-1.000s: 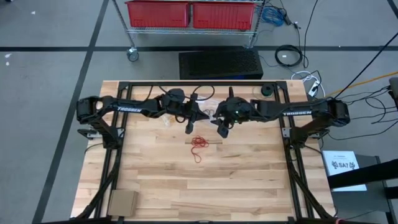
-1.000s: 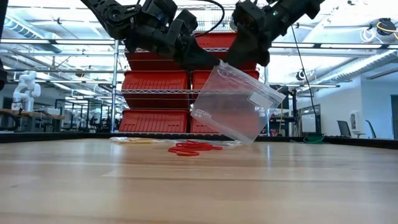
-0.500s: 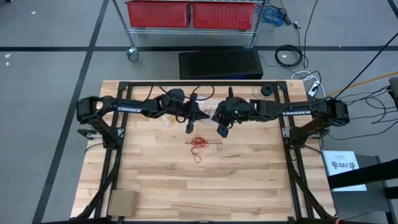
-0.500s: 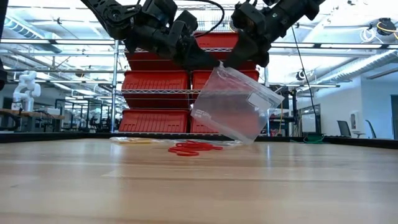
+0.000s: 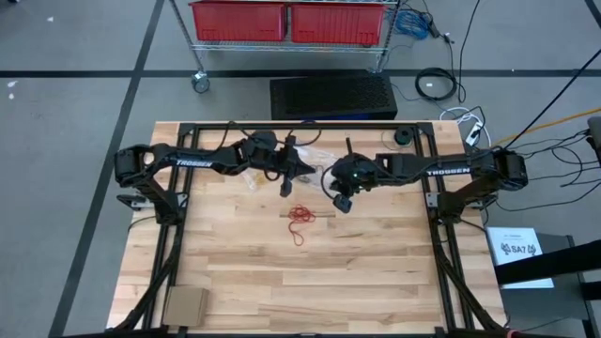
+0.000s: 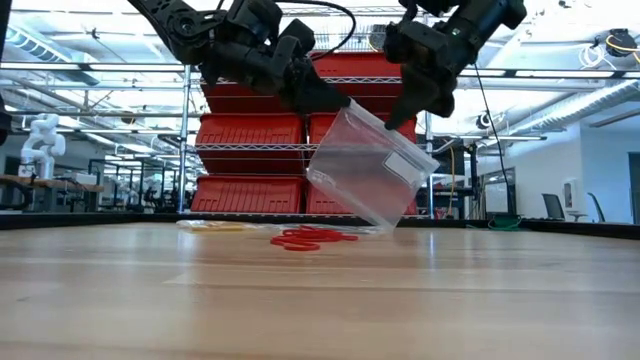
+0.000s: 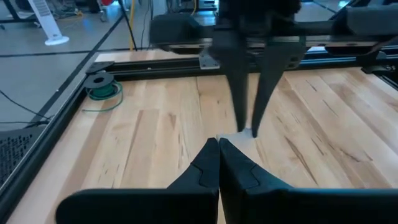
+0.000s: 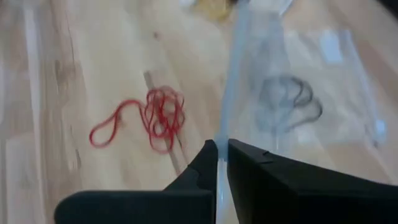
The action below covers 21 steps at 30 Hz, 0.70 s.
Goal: Sort rubber bands
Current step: Open the bottom right transparent zip bag
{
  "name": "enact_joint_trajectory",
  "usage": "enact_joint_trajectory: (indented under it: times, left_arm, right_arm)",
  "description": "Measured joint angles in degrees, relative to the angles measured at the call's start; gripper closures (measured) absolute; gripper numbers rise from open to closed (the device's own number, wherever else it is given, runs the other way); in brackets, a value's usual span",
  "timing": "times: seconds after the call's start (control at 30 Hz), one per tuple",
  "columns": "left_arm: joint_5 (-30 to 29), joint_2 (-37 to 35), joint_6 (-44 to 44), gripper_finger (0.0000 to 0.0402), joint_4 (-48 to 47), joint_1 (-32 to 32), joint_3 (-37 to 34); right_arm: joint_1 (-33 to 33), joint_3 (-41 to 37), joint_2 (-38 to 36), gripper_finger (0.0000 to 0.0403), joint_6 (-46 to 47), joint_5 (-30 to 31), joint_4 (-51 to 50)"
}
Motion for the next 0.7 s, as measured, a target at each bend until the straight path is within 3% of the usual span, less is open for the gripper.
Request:
enact_joint_trajectory:
  times: [0.7]
  left_arm:
    - [-0.59,-0.09,-0.04,0.0402,0.04,0.39,0.00]
  right_arm:
    - [2.45,-0.09,0.00,0.0399,6.01,-0.45,-14.40]
